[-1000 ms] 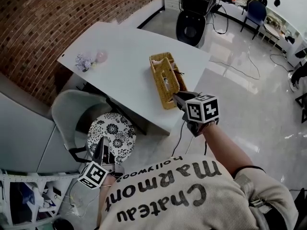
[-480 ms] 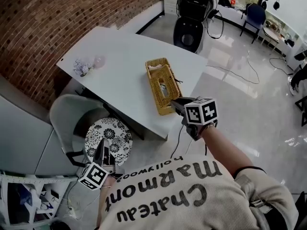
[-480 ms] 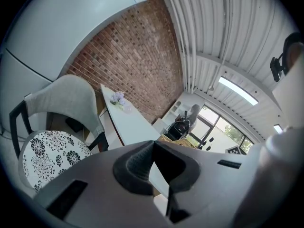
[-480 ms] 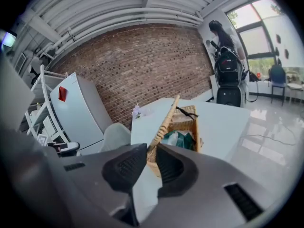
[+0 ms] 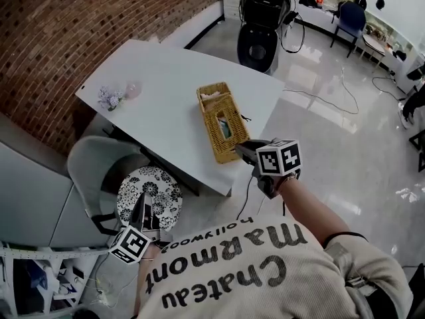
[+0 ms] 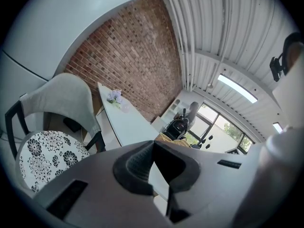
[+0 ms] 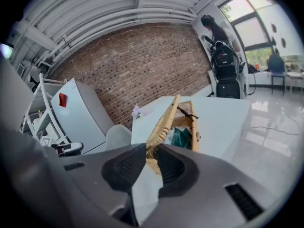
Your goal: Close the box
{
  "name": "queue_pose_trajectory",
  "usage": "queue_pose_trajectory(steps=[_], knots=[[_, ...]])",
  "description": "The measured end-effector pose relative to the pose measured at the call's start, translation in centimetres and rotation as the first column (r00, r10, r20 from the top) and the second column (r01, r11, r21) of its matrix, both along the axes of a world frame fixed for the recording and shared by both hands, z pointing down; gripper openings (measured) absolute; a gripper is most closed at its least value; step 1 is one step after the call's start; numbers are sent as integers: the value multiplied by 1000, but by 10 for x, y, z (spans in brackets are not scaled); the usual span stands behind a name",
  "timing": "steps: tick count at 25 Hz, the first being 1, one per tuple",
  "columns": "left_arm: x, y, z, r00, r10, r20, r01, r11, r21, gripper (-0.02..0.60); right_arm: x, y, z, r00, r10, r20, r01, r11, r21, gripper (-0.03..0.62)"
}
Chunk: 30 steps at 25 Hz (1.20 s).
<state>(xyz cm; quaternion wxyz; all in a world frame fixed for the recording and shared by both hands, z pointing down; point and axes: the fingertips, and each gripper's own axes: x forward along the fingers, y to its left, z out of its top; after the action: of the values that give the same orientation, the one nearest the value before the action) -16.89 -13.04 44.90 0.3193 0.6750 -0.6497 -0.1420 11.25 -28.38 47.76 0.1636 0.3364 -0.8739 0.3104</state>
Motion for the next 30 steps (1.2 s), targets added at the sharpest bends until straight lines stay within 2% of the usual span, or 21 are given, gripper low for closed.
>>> queue_pose_trajectory(steps=[11,20,30], knots=[[4,-10,1,1000,12,-6,-12,1000,-3,2,3,-1,9,998,19,59,-15,998,-53,86],[1,-9,4,1000,8,-1,-8,1000,-14,2,11,-3,14,996,51,67,-45,996,-80,92],[12,-19,-7,999,36,6,-36,999,13,2,13,-1,21,995,58,84,-49,993,-103,95]])
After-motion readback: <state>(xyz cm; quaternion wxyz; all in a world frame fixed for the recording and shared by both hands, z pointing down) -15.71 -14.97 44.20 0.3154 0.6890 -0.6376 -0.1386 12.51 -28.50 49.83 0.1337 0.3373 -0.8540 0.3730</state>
